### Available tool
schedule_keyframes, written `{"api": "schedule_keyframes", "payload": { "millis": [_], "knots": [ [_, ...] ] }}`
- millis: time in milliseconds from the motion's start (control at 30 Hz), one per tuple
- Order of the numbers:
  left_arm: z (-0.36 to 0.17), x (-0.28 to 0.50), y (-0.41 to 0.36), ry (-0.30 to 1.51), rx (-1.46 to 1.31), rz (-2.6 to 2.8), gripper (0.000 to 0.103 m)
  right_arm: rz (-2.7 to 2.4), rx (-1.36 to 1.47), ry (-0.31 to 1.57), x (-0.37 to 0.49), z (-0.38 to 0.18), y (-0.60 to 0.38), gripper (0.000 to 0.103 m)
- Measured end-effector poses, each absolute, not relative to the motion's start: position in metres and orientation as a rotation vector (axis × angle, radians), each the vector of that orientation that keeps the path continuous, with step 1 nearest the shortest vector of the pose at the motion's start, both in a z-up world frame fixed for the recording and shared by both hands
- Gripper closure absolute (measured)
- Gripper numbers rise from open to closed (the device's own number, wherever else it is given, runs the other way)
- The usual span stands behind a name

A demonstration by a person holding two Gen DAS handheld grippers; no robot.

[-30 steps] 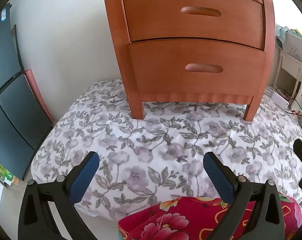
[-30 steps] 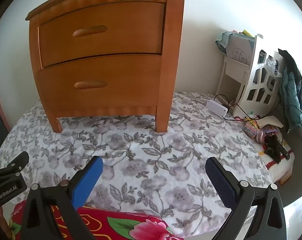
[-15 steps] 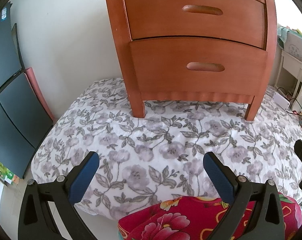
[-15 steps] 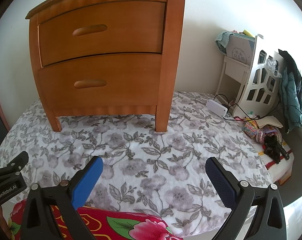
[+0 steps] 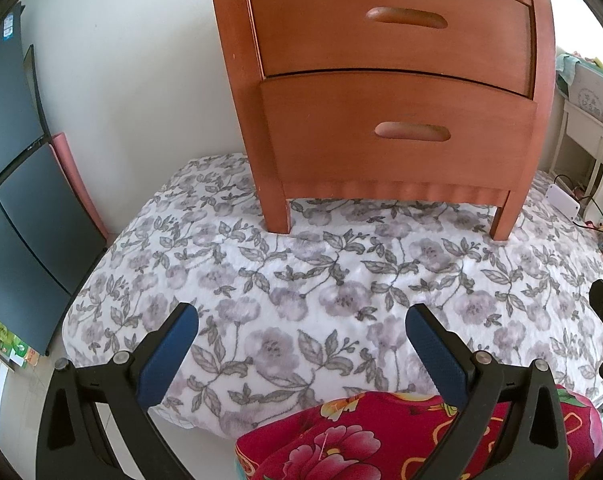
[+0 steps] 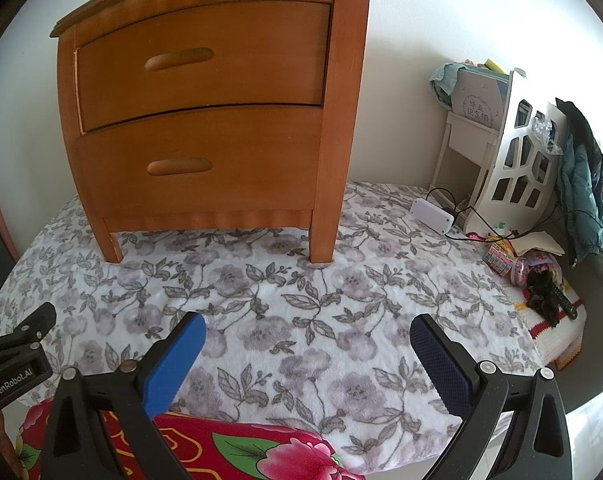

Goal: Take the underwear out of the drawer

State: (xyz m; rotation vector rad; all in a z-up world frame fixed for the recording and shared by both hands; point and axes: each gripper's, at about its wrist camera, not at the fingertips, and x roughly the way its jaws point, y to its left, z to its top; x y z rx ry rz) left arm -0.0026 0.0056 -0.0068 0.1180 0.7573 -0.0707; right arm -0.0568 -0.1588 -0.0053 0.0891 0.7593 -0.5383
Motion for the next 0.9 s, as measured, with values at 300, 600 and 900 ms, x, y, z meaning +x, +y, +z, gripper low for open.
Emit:
{"api": "schedule_keyframes", "payload": {
  "millis": [300,600,900],
  "knots": [
    [-0.009,-0.003,0.007,0.759,0.105,-0.075,0.0,-0.538,0.089,0.761,-0.056,-0.005,-0.159,0.0],
    [-0.01,-0.005,0.01,0.756,0.099,-0.071,0.0,-0.539,0.089,0.761,-0.056,-0.005,-0.158,0.0],
    [0.003,0.0,0.022,0.78,-0.089,-0.18,0.0,-0.525,0.094,0.764,-0.059,0.0,-0.165,0.0]
  ]
}}
